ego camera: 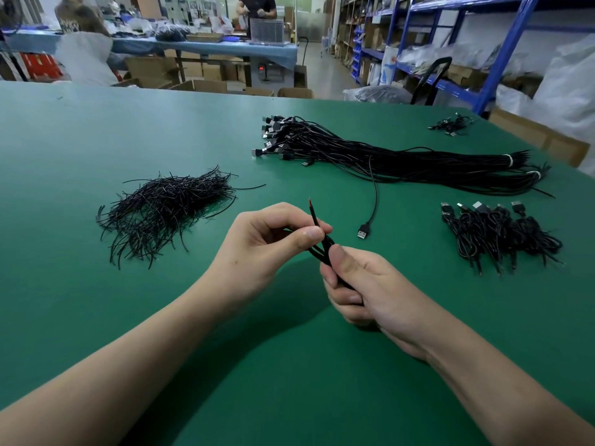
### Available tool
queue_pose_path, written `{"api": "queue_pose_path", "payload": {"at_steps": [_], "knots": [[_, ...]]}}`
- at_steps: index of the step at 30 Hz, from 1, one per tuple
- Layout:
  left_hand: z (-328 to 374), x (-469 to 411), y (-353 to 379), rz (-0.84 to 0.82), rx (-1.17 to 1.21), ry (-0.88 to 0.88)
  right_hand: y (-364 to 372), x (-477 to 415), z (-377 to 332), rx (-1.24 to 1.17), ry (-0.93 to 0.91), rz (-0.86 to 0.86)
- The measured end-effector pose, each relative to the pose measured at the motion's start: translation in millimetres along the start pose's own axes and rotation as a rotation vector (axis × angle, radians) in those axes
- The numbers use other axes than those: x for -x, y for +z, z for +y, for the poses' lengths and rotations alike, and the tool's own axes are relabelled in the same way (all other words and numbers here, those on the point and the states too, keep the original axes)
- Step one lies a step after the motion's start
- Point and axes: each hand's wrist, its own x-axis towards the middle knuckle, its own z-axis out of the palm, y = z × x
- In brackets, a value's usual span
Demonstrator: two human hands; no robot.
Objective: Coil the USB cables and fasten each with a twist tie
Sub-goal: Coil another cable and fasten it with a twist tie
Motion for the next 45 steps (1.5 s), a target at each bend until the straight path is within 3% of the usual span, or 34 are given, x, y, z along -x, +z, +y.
{"api": "queue_pose_path", "payload": {"at_steps": [3, 5, 7, 8, 10, 12, 14, 17, 23, 30, 35, 40, 43, 45], "knots": [[2, 1, 2, 0.042, -0.127, 0.035, -2, 0, -2, 0.369, -0.109, 0.181], [1, 2, 2, 0.167, -0.401, 0.153, -4, 1, -3, 0.779, -0.181, 0.306], [5, 3, -1, 0.273, -0.711, 0.363, -6, 1, -2, 1.195, -0.140, 0.365], [8, 2, -1, 0.250, -0.851, 0.471, -5, 0, -2, 1.371, -0.118, 0.386], [14, 2, 3, 0.052, -1.105, 0.568, -3, -4, -1, 1.578, -0.091, 0.379], [16, 1, 9, -0.243, -1.274, 0.402, -1, -6, 0, 1.655, -0.068, 0.326], [12, 2, 9, -0.443, -1.285, 0.170, 1, -4, 0, 1.672, -0.066, 0.254], [8, -2, -1, -0.579, -1.073, -0.078, 4, -3, -3, 1.634, -0.084, 0.160], [12, -1, -15, -0.737, -0.706, -0.229, 6, 1, -9, 1.646, -0.150, 0.058], [16, 0, -14, -0.803, -0.629, -0.269, 6, 4, -15, 1.673, -0.203, 0.056], [17, 2, -10, -0.727, -0.584, -0.288, 4, 6, -28, 1.682, -0.162, 0.081], [7, 3, -4, -0.621, -0.713, -0.185, 1, 5, -30, 1.741, -0.137, 0.174], [0, 4, -2, -0.444, -0.686, -0.149, -11, 5, -23, 1.583, -0.405, 0.439], [-3, 4, -1, -0.261, -0.536, -0.179, -20, 8, -19, 1.205, -0.582, 0.731]]}}
